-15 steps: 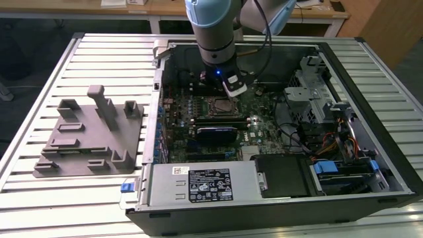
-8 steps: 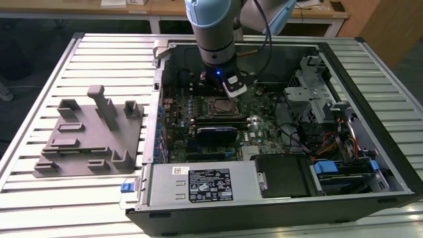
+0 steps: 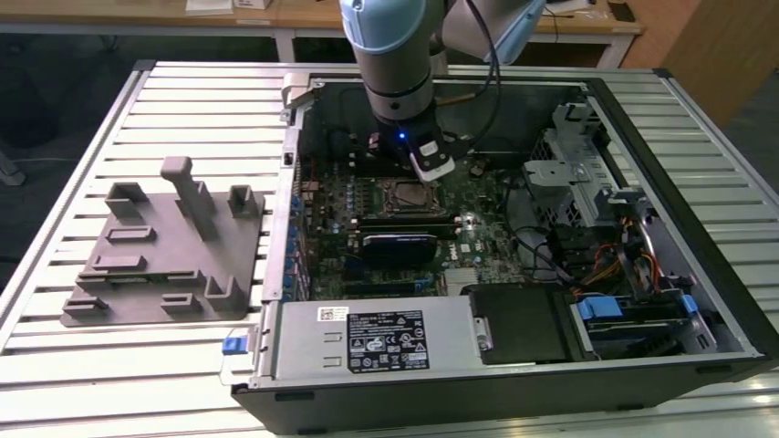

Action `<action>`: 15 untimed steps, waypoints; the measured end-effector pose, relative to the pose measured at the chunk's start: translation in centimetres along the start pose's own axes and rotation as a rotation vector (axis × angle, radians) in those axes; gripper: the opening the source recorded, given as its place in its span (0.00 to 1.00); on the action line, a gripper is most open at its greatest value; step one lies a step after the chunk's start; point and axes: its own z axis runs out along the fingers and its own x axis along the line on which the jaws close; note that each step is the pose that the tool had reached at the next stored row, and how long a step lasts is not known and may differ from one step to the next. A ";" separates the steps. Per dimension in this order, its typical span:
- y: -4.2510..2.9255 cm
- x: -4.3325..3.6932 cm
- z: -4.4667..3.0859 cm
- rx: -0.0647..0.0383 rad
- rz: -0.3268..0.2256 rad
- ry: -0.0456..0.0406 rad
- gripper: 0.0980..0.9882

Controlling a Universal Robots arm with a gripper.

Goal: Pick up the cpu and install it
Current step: 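Install the first cpu locking lever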

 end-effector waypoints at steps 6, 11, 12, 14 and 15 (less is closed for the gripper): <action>0.04 -0.05 -0.23 0.002 0.009 -0.0027 0.01; 0.20 -0.17 -0.84 0.004 0.018 -0.0050 0.01; 0.23 -0.19 -1.02 0.005 0.019 -0.0052 0.01; 0.33 -0.25 -1.26 0.005 0.023 -0.0062 0.01; 0.35 -0.27 -1.37 0.005 0.024 -0.0067 0.01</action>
